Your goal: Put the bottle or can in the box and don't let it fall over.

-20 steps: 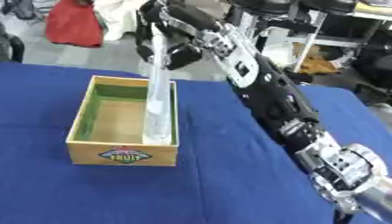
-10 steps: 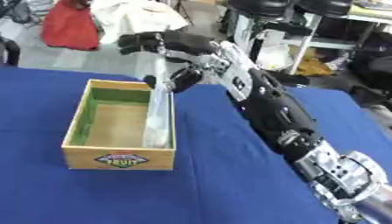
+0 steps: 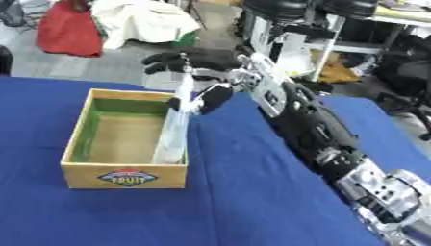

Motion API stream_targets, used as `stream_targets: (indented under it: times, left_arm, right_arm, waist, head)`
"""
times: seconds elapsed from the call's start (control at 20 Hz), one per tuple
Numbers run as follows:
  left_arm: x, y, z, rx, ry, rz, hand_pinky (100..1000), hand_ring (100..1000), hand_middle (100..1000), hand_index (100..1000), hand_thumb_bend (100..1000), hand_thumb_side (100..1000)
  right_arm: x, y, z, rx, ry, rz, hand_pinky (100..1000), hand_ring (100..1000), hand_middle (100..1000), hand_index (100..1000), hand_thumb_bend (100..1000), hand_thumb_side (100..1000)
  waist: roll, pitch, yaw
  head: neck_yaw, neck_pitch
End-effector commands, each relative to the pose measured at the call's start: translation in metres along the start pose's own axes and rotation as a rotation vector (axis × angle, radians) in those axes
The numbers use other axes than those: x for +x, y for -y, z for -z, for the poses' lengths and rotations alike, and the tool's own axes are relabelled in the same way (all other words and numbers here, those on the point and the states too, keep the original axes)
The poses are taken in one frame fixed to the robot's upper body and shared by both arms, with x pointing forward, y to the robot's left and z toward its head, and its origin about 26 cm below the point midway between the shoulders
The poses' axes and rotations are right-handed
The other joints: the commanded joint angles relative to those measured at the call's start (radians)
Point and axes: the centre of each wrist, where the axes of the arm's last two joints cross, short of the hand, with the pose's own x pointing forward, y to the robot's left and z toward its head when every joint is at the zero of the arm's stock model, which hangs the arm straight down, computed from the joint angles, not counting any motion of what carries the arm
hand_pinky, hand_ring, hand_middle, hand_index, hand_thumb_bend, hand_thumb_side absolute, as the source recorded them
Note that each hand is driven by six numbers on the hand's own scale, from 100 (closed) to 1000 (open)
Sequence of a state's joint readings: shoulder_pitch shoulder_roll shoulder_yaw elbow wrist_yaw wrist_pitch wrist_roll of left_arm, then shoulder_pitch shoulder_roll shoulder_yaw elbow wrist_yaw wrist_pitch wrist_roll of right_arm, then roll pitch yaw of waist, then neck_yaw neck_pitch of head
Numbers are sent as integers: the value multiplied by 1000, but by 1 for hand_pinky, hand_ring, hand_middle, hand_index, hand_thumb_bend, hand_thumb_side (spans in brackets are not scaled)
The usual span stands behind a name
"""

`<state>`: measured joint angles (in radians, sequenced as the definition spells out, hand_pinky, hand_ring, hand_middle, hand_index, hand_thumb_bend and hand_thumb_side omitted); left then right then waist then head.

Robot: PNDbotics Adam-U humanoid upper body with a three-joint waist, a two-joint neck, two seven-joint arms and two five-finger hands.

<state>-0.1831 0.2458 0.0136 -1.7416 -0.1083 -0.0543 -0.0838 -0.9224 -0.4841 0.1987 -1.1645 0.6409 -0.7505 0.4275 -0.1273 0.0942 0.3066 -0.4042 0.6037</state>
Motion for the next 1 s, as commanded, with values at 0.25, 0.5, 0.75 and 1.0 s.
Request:
stream_targets:
  times: [0.25, 0.5, 0.75, 1.0]
  left_arm:
    - [1, -9, -2, 18, -2, 31, 672, 561, 513, 870, 321, 755]
    - [-2, -10, -5, 22, -12, 35, 672, 561, 512, 872, 322, 757]
    - [-3, -11, -6, 20, -18, 39, 672, 562, 512, 874, 320, 758]
    - [-3, -12, -5, 21, -15, 40, 672, 562, 512, 875, 320, 758]
  right_arm:
    - [7, 36, -15, 56, 142, -109, 844, 1000, 1000, 1000, 288, 565]
    - [20, 51, -17, 86, 201, -161, 863, 1000, 1000, 1000, 366, 556]
    - [27, 54, -20, 180, 213, -214, 869, 994, 1000, 1000, 413, 587]
    - [27, 40, -22, 256, 207, -225, 866, 993, 1000, 1000, 414, 616]
  waist:
    - [10, -23, -16]
    - [9, -30, -26]
    - [5, -36, -32]
    - [2, -36, -34]
  head:
    - [14, -2]
    - [19, 2]
    - [23, 4]
    - [21, -2]
